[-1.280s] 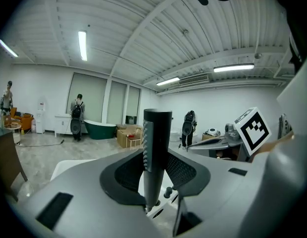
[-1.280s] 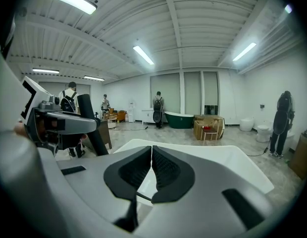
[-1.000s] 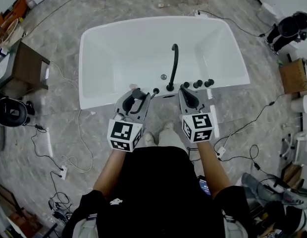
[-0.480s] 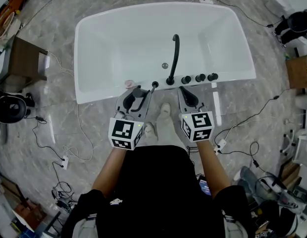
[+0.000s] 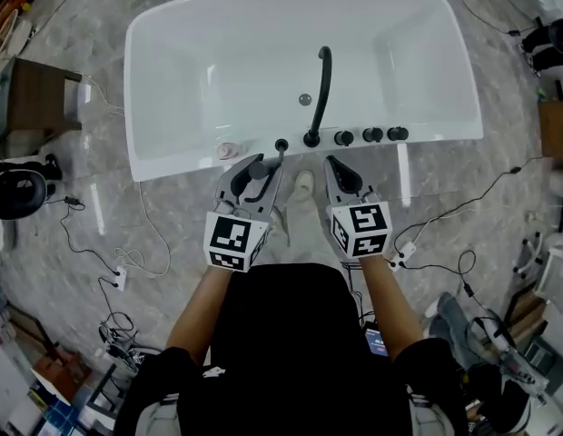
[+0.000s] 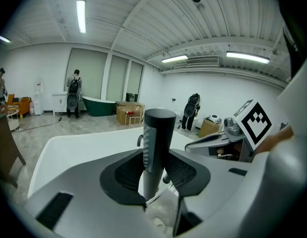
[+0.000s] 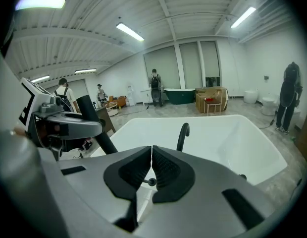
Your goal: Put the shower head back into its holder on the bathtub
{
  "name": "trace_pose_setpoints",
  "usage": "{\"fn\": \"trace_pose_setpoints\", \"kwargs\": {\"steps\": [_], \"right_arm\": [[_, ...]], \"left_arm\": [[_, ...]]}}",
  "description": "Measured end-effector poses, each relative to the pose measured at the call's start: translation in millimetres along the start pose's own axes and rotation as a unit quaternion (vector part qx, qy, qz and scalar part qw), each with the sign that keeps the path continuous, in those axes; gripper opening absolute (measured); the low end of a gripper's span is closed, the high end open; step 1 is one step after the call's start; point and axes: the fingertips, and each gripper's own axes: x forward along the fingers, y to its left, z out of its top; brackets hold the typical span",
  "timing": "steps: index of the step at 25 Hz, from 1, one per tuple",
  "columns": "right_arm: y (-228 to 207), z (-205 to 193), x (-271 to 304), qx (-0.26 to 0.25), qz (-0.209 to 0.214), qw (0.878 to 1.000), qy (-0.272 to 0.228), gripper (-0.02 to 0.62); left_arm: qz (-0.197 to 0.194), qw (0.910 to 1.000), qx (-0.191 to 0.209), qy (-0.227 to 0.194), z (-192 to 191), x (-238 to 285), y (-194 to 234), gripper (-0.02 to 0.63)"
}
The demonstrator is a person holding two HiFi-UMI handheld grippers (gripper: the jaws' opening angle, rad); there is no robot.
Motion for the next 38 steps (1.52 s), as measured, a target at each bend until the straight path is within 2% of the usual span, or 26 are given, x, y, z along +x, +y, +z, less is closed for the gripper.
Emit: {"fn": "trace_pose_setpoints", "kwargs": {"steps": [10,18,38], "right_arm": [[-23.2,-32.5,40.7,0.029,0.01,0.999,0.041,0.024],[-16.4,-60.7,66.1,0.034,0.025,0.997,0.065,0.024],[-34.8,-110.2,120.5,0.045,0.038,0.993,0.105,0.025]], "left_arm": [[0.009,0.999,-0.021,0.04,-41.5,45.9,18.2,0.144],[0.021,0.9974,-0.028,0.064,-77.0,71.4,34.4,0.144],[0.023,0.9939,-0.012,0.107,-149.2,132.5,50.1,0.144]]}}
